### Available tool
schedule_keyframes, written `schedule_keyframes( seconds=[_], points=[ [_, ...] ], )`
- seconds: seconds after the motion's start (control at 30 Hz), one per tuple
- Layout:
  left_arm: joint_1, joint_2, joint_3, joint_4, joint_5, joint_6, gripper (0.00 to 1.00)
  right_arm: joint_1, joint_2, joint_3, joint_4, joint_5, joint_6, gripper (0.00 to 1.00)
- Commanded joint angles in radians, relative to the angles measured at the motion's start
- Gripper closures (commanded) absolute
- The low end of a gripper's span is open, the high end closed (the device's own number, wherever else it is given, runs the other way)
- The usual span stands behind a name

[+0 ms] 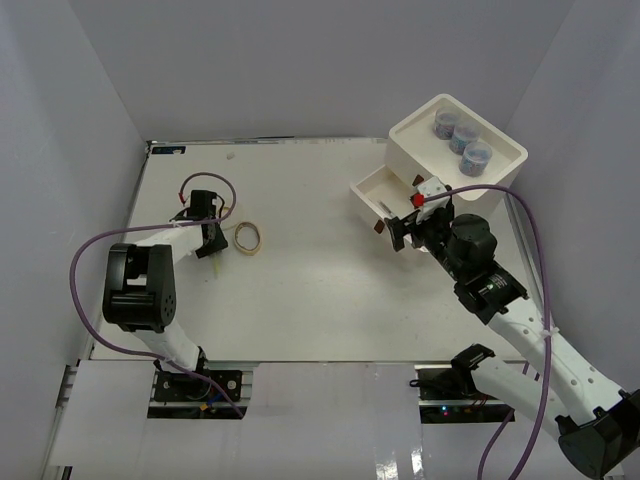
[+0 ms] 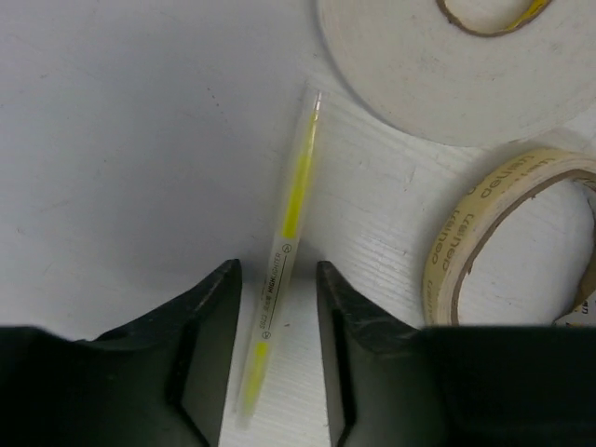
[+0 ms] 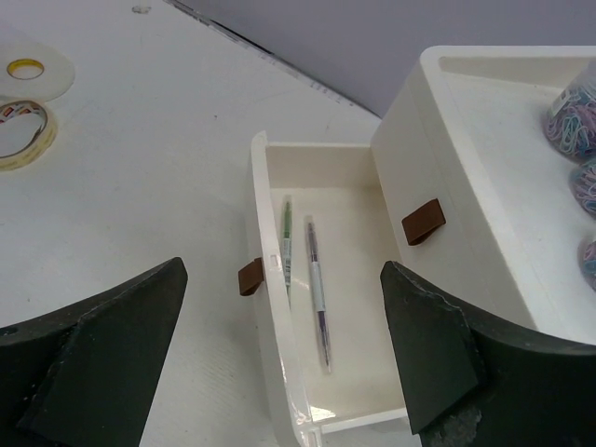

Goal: Sort the stationery into containers
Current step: Pick up the pen from the center of the board, then place the pen in the storage box.

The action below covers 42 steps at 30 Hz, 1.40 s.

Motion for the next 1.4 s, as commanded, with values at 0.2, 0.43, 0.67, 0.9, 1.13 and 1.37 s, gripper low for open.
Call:
schedule_keyframes(
  seconds=[0.2, 0.43, 0.67, 0.9, 1.13, 1.37],
  points=[
    [0.003, 0.010, -0.011, -0.008, 0.026, -0.001, 0.78, -0.001, -0.012, -0.018, 0.059, 0.000, 0.016, 0.08],
    [0.003, -0.296, -0.063, -0.049, 0.173, 0.004, 0.86, -0.001, 0.023, 0.025, 0.055, -0.255, 0.122, 0.08],
    [-0.017, -0.625, -0.159, 0.099, 0.502, -0.120, 0.80, 0.100, 0.156, 0.091, 0.157, -0.422, 0.392, 0.05],
    [-0.150, -0.699, -0.181, 0.296, 0.623, -0.266, 0.81, 0.269, 0.345, 0.207, 0.205, -0.401, 0.505, 0.06],
    [-0.278, -0.719, -0.187, 0.477, 0.634, -0.341, 0.81, 0.317, 0.511, 0.316, 0.227, -0.402, 0.552, 0.07],
    [-0.301, -0.751, -0.248, 0.598, 0.638, -0.395, 0.81, 0.325, 0.604, 0.378, 0.246, -0.396, 0.591, 0.15]
  ],
)
